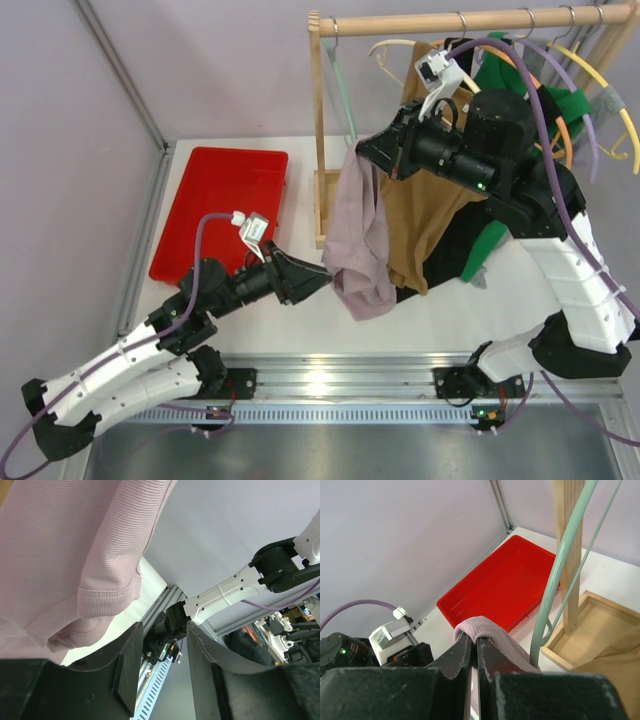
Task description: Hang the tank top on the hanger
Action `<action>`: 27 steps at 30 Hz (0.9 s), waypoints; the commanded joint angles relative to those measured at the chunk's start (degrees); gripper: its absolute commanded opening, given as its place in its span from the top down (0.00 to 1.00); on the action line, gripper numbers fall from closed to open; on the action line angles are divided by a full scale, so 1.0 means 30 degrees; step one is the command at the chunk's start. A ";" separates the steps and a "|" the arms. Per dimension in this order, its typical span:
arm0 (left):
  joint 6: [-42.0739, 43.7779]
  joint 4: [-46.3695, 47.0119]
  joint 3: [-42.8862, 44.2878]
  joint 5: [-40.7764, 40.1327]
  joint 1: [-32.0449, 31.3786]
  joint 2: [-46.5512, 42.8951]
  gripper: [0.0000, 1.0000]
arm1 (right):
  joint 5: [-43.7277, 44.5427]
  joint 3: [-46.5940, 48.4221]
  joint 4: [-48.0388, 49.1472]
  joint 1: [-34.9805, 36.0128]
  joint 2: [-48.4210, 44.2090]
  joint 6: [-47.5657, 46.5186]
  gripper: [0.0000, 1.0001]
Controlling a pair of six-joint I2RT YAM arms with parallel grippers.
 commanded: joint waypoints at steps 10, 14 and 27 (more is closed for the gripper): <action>-0.2599 0.4660 -0.1315 -0.2540 -0.1167 0.2690 0.52 | 0.0815 0.1163 0.0596 -0.0187 0.0357 0.0376 1.00; -0.2631 0.4835 -0.1491 -0.4416 -0.2018 0.3216 0.52 | 0.0903 0.1163 0.0478 -0.0216 0.0328 0.0258 1.00; -0.2835 0.8351 -0.1433 -0.5470 -0.2545 0.6353 0.52 | 0.0727 0.1016 0.0302 -0.0216 0.0006 0.0346 1.00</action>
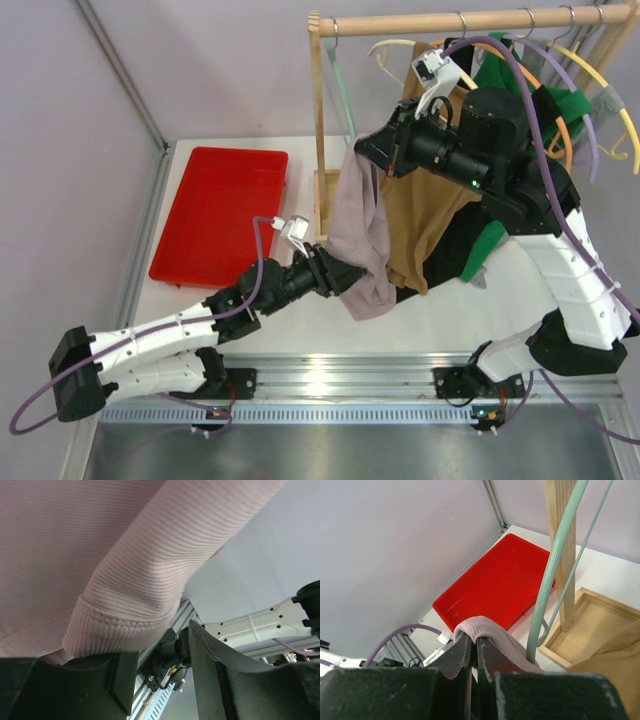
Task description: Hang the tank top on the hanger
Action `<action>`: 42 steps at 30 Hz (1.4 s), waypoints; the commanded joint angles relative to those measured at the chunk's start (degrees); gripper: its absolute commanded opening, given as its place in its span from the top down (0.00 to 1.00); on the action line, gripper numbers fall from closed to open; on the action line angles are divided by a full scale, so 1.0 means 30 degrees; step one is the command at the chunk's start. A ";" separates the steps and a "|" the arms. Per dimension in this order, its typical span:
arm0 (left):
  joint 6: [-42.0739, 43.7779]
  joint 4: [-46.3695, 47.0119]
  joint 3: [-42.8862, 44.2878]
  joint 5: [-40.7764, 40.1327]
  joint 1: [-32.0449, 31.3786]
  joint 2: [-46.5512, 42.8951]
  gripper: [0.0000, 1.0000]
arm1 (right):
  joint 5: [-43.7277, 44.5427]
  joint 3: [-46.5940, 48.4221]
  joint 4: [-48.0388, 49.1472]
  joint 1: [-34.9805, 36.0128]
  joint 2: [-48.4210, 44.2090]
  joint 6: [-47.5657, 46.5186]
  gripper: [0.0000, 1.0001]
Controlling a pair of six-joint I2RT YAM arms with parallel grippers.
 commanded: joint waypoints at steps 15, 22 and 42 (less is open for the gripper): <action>0.1691 0.3069 0.0381 -0.4596 -0.1423 -0.0228 0.69 | -0.0001 -0.1420 0.0807 -0.0209 -0.1975 0.0486 1.00; 0.3126 -0.1049 0.2634 -0.4421 -0.1423 -0.2682 1.00 | 0.0525 -0.1451 -0.0305 -0.0238 -0.2650 0.0106 1.00; 1.1386 -1.1052 1.8572 -0.6822 -0.1452 -0.1110 1.00 | -0.4803 0.2090 -0.2883 -0.5655 -0.1482 -0.0071 1.00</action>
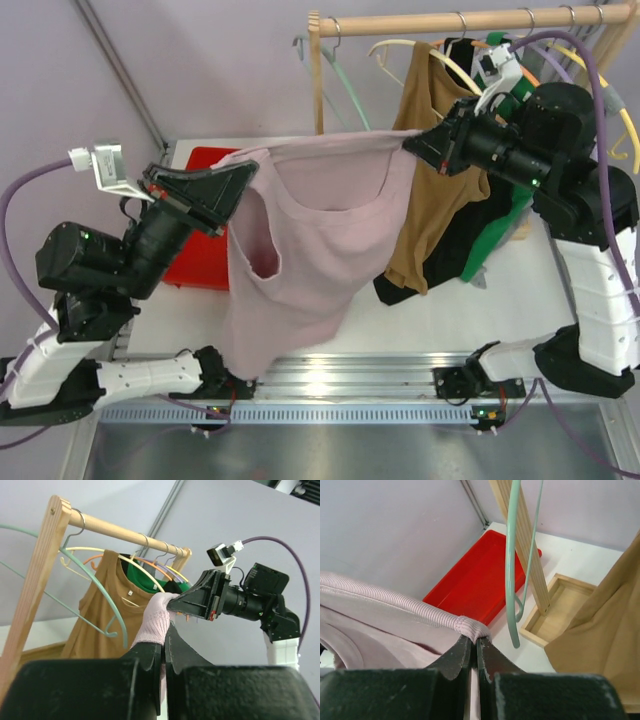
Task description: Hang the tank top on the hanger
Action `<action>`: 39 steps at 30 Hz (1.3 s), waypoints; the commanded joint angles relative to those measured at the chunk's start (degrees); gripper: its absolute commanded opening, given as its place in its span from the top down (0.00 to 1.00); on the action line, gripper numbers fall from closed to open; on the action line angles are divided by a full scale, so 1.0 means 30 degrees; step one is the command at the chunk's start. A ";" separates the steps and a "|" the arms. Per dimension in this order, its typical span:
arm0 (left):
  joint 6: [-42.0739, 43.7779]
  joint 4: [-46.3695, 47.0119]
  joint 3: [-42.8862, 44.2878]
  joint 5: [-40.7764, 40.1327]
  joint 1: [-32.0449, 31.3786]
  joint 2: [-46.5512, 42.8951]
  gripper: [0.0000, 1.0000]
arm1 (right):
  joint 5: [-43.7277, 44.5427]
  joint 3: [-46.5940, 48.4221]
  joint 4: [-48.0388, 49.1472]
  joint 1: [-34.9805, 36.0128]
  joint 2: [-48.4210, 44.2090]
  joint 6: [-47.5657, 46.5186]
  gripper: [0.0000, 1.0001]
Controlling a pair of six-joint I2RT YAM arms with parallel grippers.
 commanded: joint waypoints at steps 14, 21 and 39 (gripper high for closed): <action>-0.1273 -0.3333 -0.2155 -0.0653 -0.0053 -0.0450 1.00 | -0.2971 -0.5520 0.2245 -0.2577 -0.3552 0.0872 1.00; -0.4259 -0.3604 -0.6493 -0.0363 -0.0024 -0.1389 1.00 | -0.2824 -1.3703 0.4471 -0.2577 -0.6750 0.1985 1.00; -0.8572 0.4103 -1.9126 1.2437 1.0637 0.1386 1.00 | -0.3353 -2.5868 0.9542 -0.4276 -0.5261 0.2222 0.99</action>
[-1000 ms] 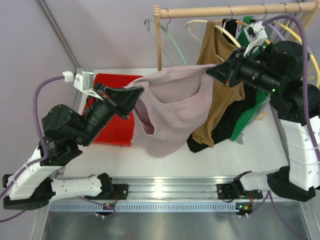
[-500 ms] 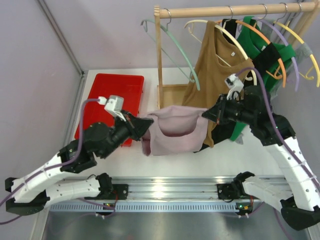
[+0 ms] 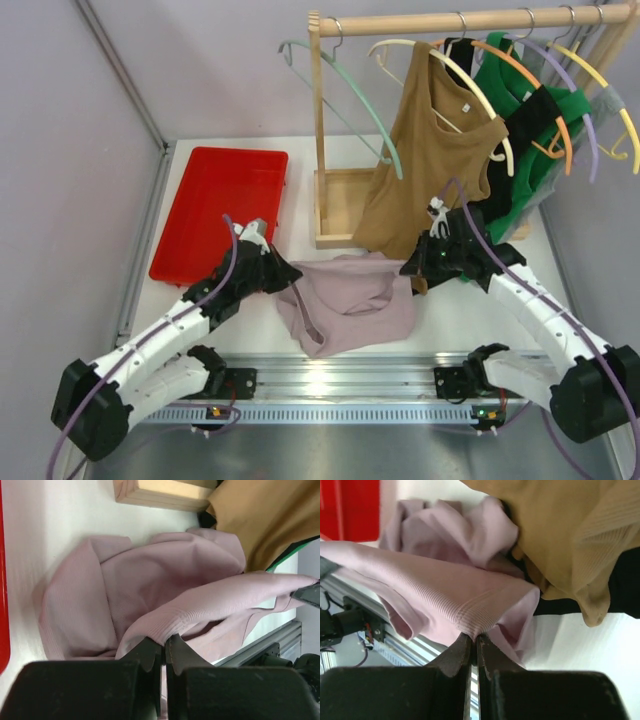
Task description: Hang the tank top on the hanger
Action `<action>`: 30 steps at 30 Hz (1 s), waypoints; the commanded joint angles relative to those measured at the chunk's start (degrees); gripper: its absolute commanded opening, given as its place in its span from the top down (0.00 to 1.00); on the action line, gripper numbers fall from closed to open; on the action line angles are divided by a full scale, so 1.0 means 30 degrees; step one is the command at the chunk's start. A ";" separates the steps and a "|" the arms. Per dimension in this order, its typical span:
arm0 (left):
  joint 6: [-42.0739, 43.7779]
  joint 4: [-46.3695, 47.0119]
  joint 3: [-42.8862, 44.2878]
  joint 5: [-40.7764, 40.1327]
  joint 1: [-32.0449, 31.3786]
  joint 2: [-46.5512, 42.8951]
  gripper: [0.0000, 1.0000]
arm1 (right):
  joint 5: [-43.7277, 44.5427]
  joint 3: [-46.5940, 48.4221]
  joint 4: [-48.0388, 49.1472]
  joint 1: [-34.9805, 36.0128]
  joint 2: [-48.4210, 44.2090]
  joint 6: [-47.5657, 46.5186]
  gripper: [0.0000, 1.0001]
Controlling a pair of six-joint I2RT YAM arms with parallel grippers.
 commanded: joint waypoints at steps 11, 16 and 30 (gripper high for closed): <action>0.1396 0.3627 0.1382 0.5105 0.1506 0.4099 0.80 | 0.2051 -0.0671 0.1710 -0.0371 0.1003 -0.1133 0.59; 0.2158 0.1110 0.2785 0.3089 0.1506 0.3778 0.66 | 0.2636 -0.0349 0.1096 -0.0284 0.0476 -0.1251 0.42; 0.3683 -0.4722 0.6363 0.0765 0.1535 0.0586 0.62 | 0.4571 0.1613 -0.1743 0.2353 -0.2980 -0.0637 0.31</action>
